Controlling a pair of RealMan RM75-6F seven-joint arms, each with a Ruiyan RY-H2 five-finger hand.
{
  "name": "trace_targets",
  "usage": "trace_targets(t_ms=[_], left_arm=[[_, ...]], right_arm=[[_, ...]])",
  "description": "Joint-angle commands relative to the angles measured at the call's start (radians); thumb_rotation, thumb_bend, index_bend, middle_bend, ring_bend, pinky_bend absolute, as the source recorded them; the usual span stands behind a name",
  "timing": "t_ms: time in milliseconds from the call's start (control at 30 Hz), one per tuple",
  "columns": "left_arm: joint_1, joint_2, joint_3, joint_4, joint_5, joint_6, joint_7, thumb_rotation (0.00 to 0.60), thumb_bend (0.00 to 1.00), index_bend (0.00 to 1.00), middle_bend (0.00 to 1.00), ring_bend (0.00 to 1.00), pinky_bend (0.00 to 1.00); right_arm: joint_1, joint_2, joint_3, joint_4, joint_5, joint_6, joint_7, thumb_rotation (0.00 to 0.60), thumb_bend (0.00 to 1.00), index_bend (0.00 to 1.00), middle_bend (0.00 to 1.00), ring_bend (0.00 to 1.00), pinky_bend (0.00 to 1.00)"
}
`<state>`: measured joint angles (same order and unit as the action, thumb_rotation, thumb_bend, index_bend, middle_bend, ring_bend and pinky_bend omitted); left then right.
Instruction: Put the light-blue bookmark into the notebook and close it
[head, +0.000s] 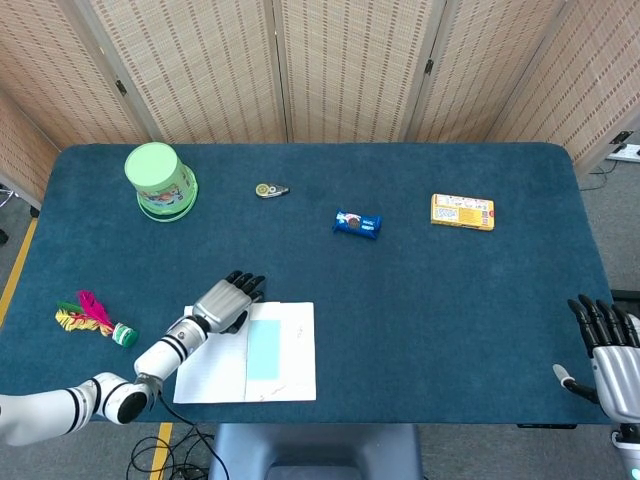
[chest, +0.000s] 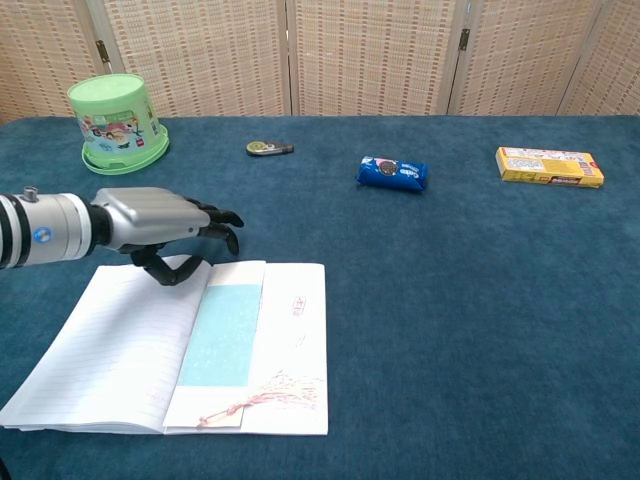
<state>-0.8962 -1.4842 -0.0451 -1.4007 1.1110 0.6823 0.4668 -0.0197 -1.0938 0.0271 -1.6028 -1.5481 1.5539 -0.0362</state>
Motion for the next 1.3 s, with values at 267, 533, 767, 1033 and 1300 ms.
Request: trace_targets(t_ms=[267, 533, 767, 1033, 1300], left_arm=[[-0.013, -0.016, 0.013, 0.006, -0.024, 0.004, 0.02, 0.499, 0.73, 0.22, 0.0, 0.0, 0.11], [-0.02, -0.014, 0.022, -0.004, -0.031, 0.006, 0.025, 0.499, 0.73, 0.22, 0.0, 0.0, 0.11], [-0.023, -0.011, 0.032, -0.018, -0.029, 0.014, 0.028, 0.499, 0.73, 0.22, 0.0, 0.0, 0.11], [-0.017, 0.002, 0.027, -0.027, -0.025, 0.038, 0.008, 0.501, 0.73, 0.2, 0.0, 0.0, 0.11], [0.05, 0.067, 0.033, -0.047, 0.083, 0.135, -0.113, 0.6, 0.72, 0.15, 0.0, 0.0, 0.11]], right_arm=[[0.001, -0.003, 0.001, 0.007, 0.003, -0.003, 0.007, 0.6, 0.13, 0.04, 0.06, 0.0, 0.0], [0.001, -0.004, 0.001, 0.01, 0.005, -0.004, 0.011, 0.6, 0.13, 0.04, 0.06, 0.0, 0.0], [-0.001, -0.003, 0.001, 0.012, 0.007, -0.002, 0.013, 0.6, 0.13, 0.04, 0.06, 0.0, 0.0], [-0.002, -0.002, 0.002, 0.011, 0.007, 0.001, 0.012, 0.6, 0.13, 0.04, 0.06, 0.0, 0.0], [-0.001, 0.006, 0.004, 0.007, 0.0, 0.006, 0.011, 0.6, 0.13, 0.04, 0.06, 0.0, 0.0]])
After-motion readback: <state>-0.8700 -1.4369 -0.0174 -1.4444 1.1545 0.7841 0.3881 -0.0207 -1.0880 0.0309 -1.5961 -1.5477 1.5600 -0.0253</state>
